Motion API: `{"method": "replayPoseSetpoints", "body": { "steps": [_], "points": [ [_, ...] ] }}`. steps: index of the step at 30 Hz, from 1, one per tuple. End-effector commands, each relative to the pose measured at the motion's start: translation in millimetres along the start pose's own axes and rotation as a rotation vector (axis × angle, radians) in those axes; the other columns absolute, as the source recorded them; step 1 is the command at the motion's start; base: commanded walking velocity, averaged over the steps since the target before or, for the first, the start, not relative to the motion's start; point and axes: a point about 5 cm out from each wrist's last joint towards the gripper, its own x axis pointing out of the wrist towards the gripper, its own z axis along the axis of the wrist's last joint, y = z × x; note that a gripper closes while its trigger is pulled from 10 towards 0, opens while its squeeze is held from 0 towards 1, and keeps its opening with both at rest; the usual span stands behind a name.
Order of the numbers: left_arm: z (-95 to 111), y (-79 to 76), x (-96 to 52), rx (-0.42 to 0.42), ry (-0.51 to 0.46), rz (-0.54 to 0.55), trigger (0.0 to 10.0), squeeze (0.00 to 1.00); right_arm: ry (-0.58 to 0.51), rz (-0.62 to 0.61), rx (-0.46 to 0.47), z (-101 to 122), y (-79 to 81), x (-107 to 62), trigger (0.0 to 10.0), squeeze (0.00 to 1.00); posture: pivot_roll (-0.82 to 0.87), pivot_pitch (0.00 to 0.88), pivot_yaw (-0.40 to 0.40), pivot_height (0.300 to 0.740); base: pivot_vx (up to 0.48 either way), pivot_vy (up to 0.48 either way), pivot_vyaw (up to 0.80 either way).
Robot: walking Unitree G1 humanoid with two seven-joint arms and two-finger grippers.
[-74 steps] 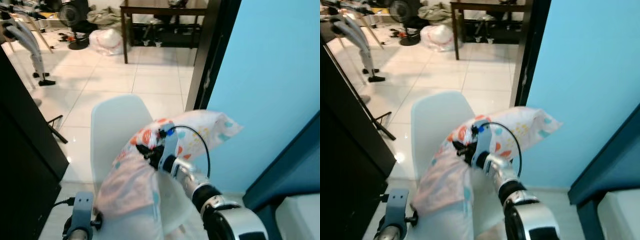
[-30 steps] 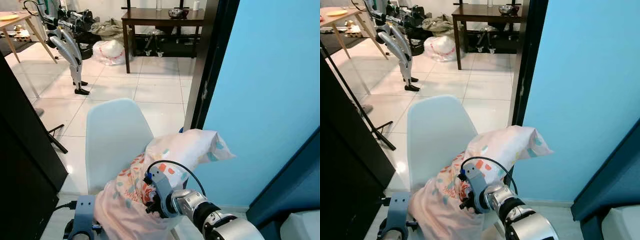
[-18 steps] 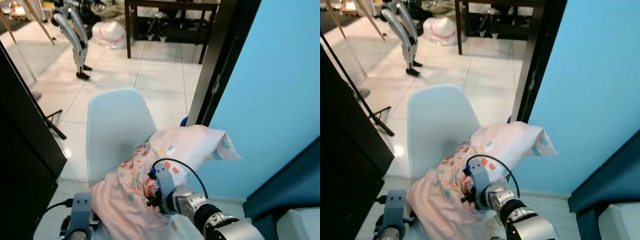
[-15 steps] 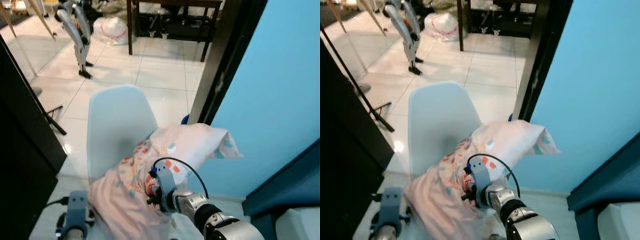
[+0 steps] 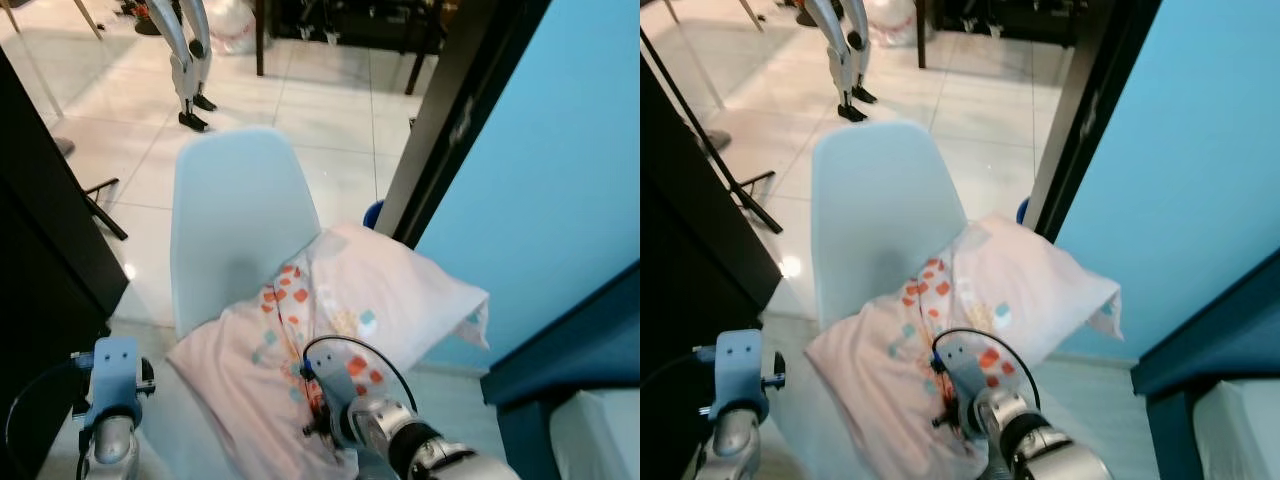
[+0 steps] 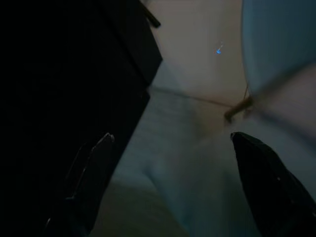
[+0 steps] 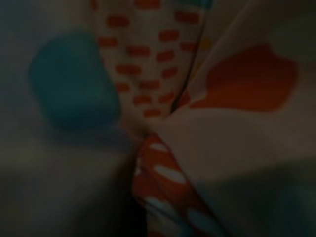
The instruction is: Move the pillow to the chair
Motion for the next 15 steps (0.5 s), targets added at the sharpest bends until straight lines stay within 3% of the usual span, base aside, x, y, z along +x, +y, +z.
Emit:
{"method": "replayPoseSetpoints", "body": {
  "steps": [1, 3, 4, 9, 15],
  "points": [
    [-3.9, -3.3, -5.2, -0.018, -0.001, -0.016, 10.0, 0.0, -0.065, 0.293, 0.109, 6.5, 81.6, 16.3, 10.0, 0.0, 0.11, 0.251, -0.073, 0.61, 0.0, 0.0, 0.0],
    [-1.9, -8.1, -5.8, -0.039, -0.008, -0.027, 10.0, 0.0, -0.181, 0.372, 0.199, 26.5, 88.9, 13.0, 10.0, 0.0, 0.11, 0.255, -0.074, 0.605, 0.0, 0.0, 0.0],
    [-1.9, -8.1, -5.8, -0.039, -0.008, -0.027, 10.0, 0.0, -0.181, 0.372, 0.199, 26.5, 88.9, 13.0, 10.0, 0.0, 0.11, 0.255, -0.074, 0.605, 0.0, 0.0, 0.0],
    [2.8, -27.1, -11.3, -0.044, -0.029, -0.084, 10.0, 0.0, -0.378, 0.532, 0.366, 72.4, 106.5, 0.6, 10.0, 0.0, 0.11, 0.264, -0.072, 0.605, 0.0, 0.0, 0.0],
    [5.0, -30.0, -12.5, -0.051, -0.036, -0.091, 10.0, 0.0, -0.457, 0.592, 0.364, 95.9, 122.9, -7.2, 10.0, 0.0, 0.11, 0.277, -0.072, 0.605, 0.0, 0.0, 0.0]
  ]
}}
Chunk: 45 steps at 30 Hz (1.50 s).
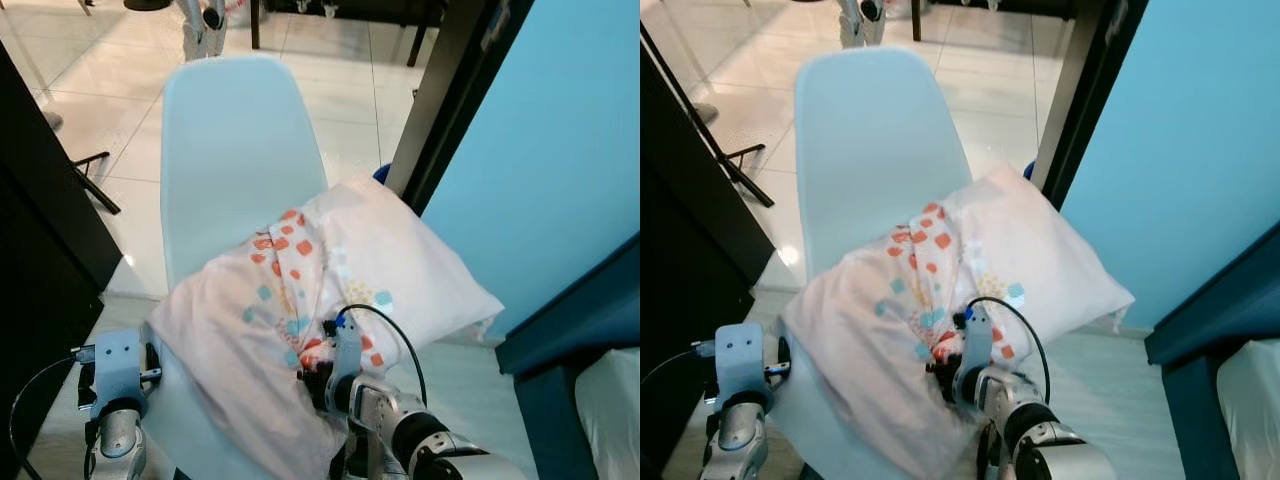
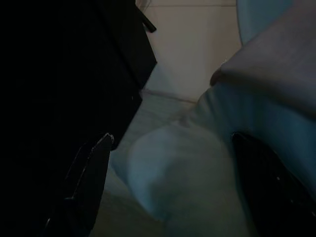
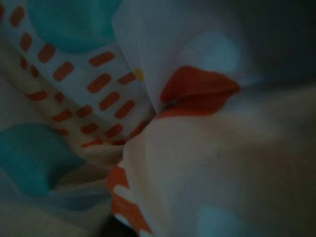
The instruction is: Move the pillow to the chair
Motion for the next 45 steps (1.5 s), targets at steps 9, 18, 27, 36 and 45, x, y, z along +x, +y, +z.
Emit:
{"method": "replayPoseSetpoints", "body": {
  "steps": [9, 18, 27, 36, 45],
  "points": [
    [13.1, 8.2, 4.9, 0.013, -0.039, 0.003, 10.0, 0.0, -0.087, 0.667, 0.045, 20.3, 204.8, 46.6, 10.0, 0.0, 0.11, 0.287, -0.07, 0.605, 0.0, 0.0, 0.0],
    [56.5, 16.5, 19.0, 0.014, -0.189, 0.029, 10.0, 0.0, -0.169, 0.84, 0.053, 51.9, 247.0, 37.5, 10.0, 0.0, 0.1, 0.281, -0.072, 0.605, 0.0, 0.0, 0.0],
    [92.5, 14.1, 24.0, 0.02, -0.29, 0.032, 10.0, 0.0, -0.076, 0.703, -0.366, 19.0, 238.1, 46.2, 10.0, 0.0, 0.1, 0.269, -0.074, 0.605, 0.0, 0.0, 0.0],
    [75.8, 12.8, 18.6, -0.056, -0.216, 0.044, 10.0, 0.0, -0.014, 0.505, -0.415, 4.1, 189.6, 51.4, 10.0, 0.0, 0.09, 0.26, -0.077, 0.605, 0.0, 0.0, 0.0],
    [71.5, 8.5, 20.5, -0.091, -0.176, 0.037, 10.0, 0.0, -0.091, 0.34, -0.465, 31.6, 147.1, 47.0, 10.0, 1.0, 0.08, 0.215, -0.092, 0.605, 0.0, 0.0, 0.0]
  ]
}}
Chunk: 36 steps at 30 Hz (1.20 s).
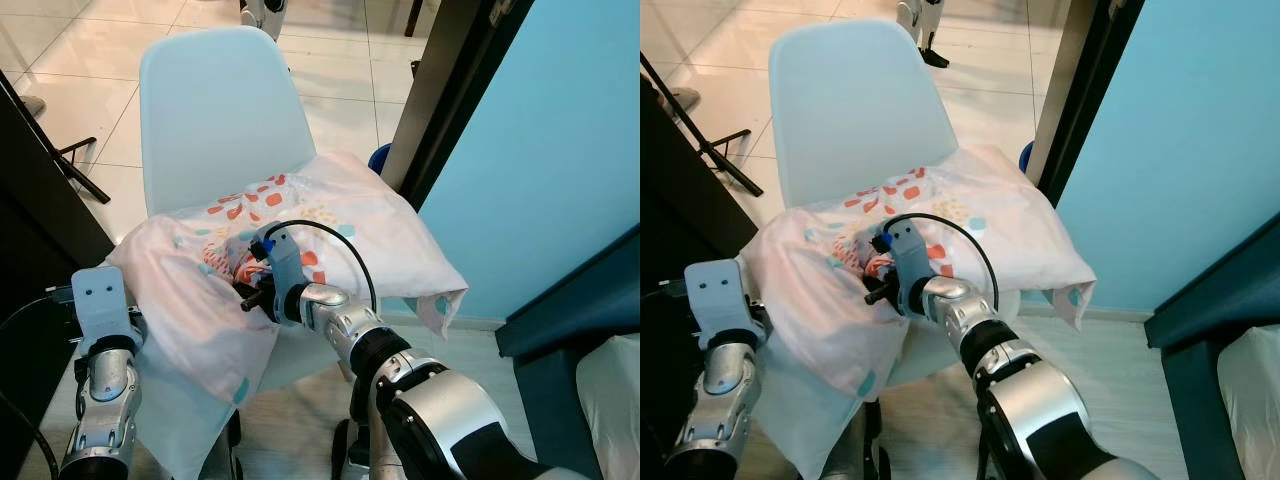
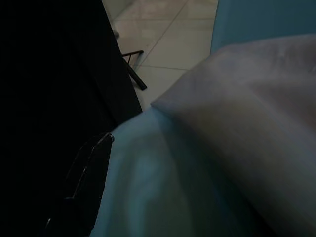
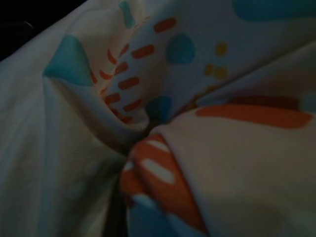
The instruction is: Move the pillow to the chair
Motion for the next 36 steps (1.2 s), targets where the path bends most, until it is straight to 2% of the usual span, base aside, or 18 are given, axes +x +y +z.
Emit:
{"method": "replayPoseSetpoints", "body": {
  "steps": [1, 2, 3, 6, 12, 15, 17, 18, 20, 22, 25, 26, 30, 31, 36],
  "points": [
    [-10.6, -1.2, -4.4, -0.009, 0.051, 0.003, 10.0, 0.0, -0.019, 0.144, 0.141, -27.3, 67.3, 24.0, 10.0, 1.0, 0.07, 0.205, -0.093, 0.605, 0.0, 0.0, 0.0],
    [-10.6, -1.3, -4.0, -0.011, 0.05, 0.006, 10.0, 0.0, -0.009, 0.117, 0.144, -31.3, 57.5, 19.9, 10.0, 1.0, 0.07, 0.195, -0.093, 0.605, 0.0, 0.0, 0.0],
    [-10.6, -1.3, -4.0, -0.011, 0.05, 0.006, 10.0, 0.0, -0.009, 0.117, 0.144, -31.3, 57.5, 19.9, 10.0, 1.0, 0.07, 0.195, -0.093, 0.605, 0.0, 0.0, 0.0],
    [-11.0, -0.4, -2.8, -0.018, 0.051, 0.013, 10.0, 0.0, 0.012, 0.08, 0.158, -41.3, 40.0, 10.9, 10.0, 1.0, 0.06, 0.178, -0.094, 0.605, 0.0, 0.0, 0.0],
    [-10.9, 1.9, 1.0, -0.025, 0.055, 0.026, 10.0, 0.0, 0.04, 0.076, 0.214, -56.1, 16.3, -5.8, 10.0, 1.0, 0.05, 0.157, -0.097, 0.605, 0.0, 0.0, 0.0],
    [-10.7, 1.0, 2.6, -0.027, 0.055, 0.026, 10.0, 0.0, 0.07, 0.108, 0.197, -61.2, 4.4, -15.9, 10.0, 1.0, 0.04, 0.145, -0.097, 0.605, 0.0, 0.0, 0.0],
    [-10.5, 0.1, 3.8, -0.029, 0.054, 0.025, 10.0, 0.0, 0.131, 0.135, 0.173, -67.9, -6.8, -26.7, 10.0, 1.0, 0.03, 0.133, -0.096, 0.605, 0.0, 0.0, 0.0],
    [-10.5, 0.1, 3.8, -0.029, 0.054, 0.025, 10.0, 0.0, 0.131, 0.135, 0.173, -67.9, -6.8, -26.7, 10.0, 1.0, 0.03, 0.133, -0.096, 0.605, 0.0, 0.0, 0.0],
    [-10.1, -0.1, 4.9, -0.031, 0.052, 0.024, 10.0, 0.0, 0.198, 0.14, 0.147, -73.2, -15.4, -34.7, 10.0, 1.0, 0.03, 0.127, -0.093, 0.605, 0.0, 0.0, 0.0],
    [-9.8, -0.3, 6.1, -0.033, 0.052, 0.024, 10.0, 0.0, 0.238, 0.201, 0.133, -73.7, -21.2, -43.8, 10.0, 1.0, 0.03, 0.12, -0.092, 0.605, 0.0, 0.0, 0.0],
    [-7.5, -1.1, 8.9, -0.036, 0.043, 0.022, 10.0, 0.0, 0.268, 0.34, 0.026, -64.5, -32.9, -67.9, 10.0, 1.0, 0.02, 0.107, -0.088, 0.605, 0.0, 0.0, 0.0],
    [-7.5, -1.1, 8.9, -0.036, 0.043, 0.022, 10.0, 0.0, 0.268, 0.34, 0.026, -64.5, -32.9, -67.9, 10.0, 1.0, 0.02, 0.107, -0.088, 0.605, 0.0, 0.0, 0.0],
    [-7.3, -1.9, 10.6, -0.034, 0.042, 0.015, 10.0, 0.0, 0.284, 0.456, -0.109, -56.8, -43.8, -101.8, 10.0, 1.0, 0.01, 0.099, -0.082, 0.605, 0.0, 0.0, 0.0],
    [-7.3, -1.9, 10.6, -0.034, 0.042, 0.015, 10.0, 0.0, 0.284, 0.456, -0.109, -56.8, -43.8, -101.8, 10.0, 1.0, 0.01, 0.099, -0.082, 0.605, 0.0, 0.0, 0.0],
    [-10.9, -1.6, 9.0, -0.029, 0.052, 0.005, 10.0, 0.0, 0.248, 0.624, -0.133, -51.3, -42.3, -138.5, 10.0, 1.0, 0.01, 0.1, -0.077, 0.605, 0.0, 0.0, 0.0]
  ]
}}
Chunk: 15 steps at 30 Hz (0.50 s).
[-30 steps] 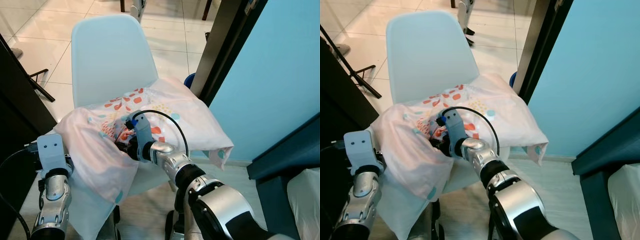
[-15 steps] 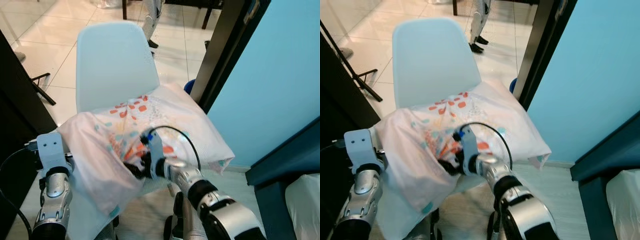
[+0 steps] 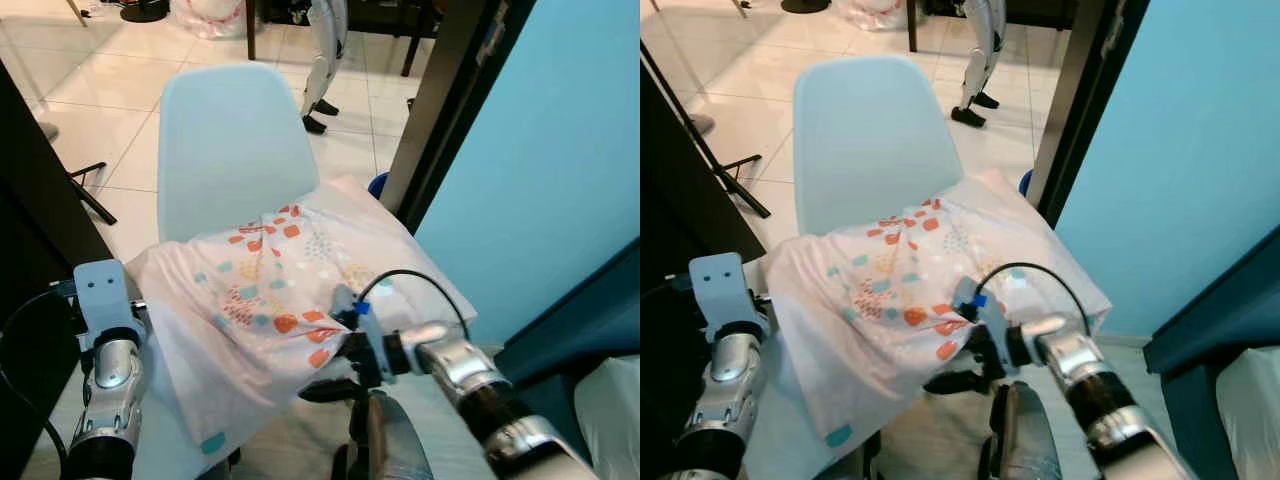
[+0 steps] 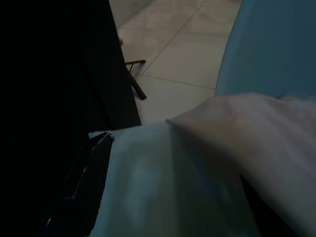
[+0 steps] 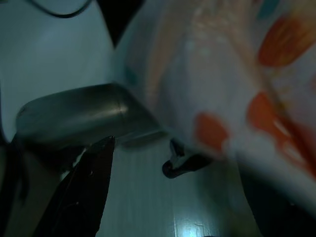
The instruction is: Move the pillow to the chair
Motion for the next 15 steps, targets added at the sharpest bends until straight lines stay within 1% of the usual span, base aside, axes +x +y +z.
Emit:
{"method": "replayPoseSetpoints", "body": {
  "steps": [1, 2, 3, 4, 7, 9, 10, 11, 12, 13, 14, 15],
  "points": [
    [-6.0, 2.3, -3.1, 0.009, 0.018, -0.005, 10.0, 0.0, -0.015, 0.062, -0.012, 1.6, 7.3, 1.4, 10.0, 1.0, 0.01, 0.1, -0.077, 0.605, 0.0, 0.0, 0.0],
    [-7.0, 2.0, -3.9, 0.011, 0.02, -0.009, 10.0, 0.0, -0.009, 0.115, -0.021, 0.9, 16.4, -2.7, 10.0, 1.0, 0.01, 0.099, -0.08, 0.605, 0.0, 0.0, 0.0],
    [-7.5, 1.8, -4.3, 0.012, 0.021, -0.01, 10.0, 0.0, -0.01, 0.134, -0.028, 1.1, 19.9, -4.2, 10.0, 1.0, 0.01, 0.098, -0.079, 0.605, 0.0, 0.0, 0.0],
    [-7.5, 1.8, -4.3, 0.012, 0.021, -0.01, 10.0, 0.0, -0.01, 0.134, -0.028, 1.1, 19.9, -4.2, 10.0, 1.0, 0.01, 0.098, -0.079, 0.605, 0.0, 0.0, 0.0],
    [-8.9, 1.7, -5.4, 0.012, 0.024, -0.011, 10.0, 0.0, -0.04, 0.205, -0.038, 6.7, 34.3, -14.1, 10.0, 1.0, 0.01, 0.099, -0.081, 0.605, 0.0, 0.0, 0.0],
    [-9.8, 2.1, -5.8, 0.011, 0.025, -0.011, 10.0, 0.0, -0.102, 0.226, -0.042, 14.3, 39.3, -21.6, 10.0, 1.0, 0.01, 0.097, -0.082, 0.605, 0.0, 0.0, 0.0],
    [-9.8, 2.1, -5.8, 0.011, 0.025, -0.011, 10.0, 0.0, -0.102, 0.226, -0.042, 14.3, 39.3, -21.6, 10.0, 1.0, 0.01, 0.097, -0.082, 0.605, 0.0, 0.0, 0.0],
    [-10.1, 2.6, -5.9, 0.012, 0.025, -0.012, 10.0, 0.0, -0.166, 0.211, -0.043, 21.3, 37.3, -23.6, 10.0, 1.0, 0.0, 0.102, -0.078, 0.605, 0.0, 0.0, 0.0],
    [-12.1, 4.3, -6.7, 0.013, 0.03, -0.011, 10.0, 0.0, -0.355, 0.012, -0.038, 40.9, 12.4, -24.0, 10.0, 0.4, 0.0, 0.098, -0.077, 0.605, 0.0, 0.0, 0.0],
    [-12.1, 4.3, -6.7, 0.013, 0.03, -0.011, 10.0, 0.0, -0.355, 0.012, -0.038, 40.9, 12.4, -24.0, 10.0, 0.4, 0.0, 0.098, -0.077, 0.605, 0.0, 0.0, 0.0],
    [-13.0, 5.0, -6.9, 0.014, 0.033, -0.01, 10.0, 0.0, -0.424, -0.083, -0.01, 47.1, 0.5, -23.1, 10.0, 0.4, 0.0, 0.099, -0.076, 0.605, 0.0, 0.0, 0.0],
    [-14.4, 6.7, -7.7, 0.016, 0.036, -0.006, 10.0, 0.0, -0.494, -0.217, 0.06, 51.6, -16.9, -22.4, 10.0, 0.0, 0.0, 0.099, -0.076, 0.605, 0.0, 0.0, 0.0]
  ]
}}
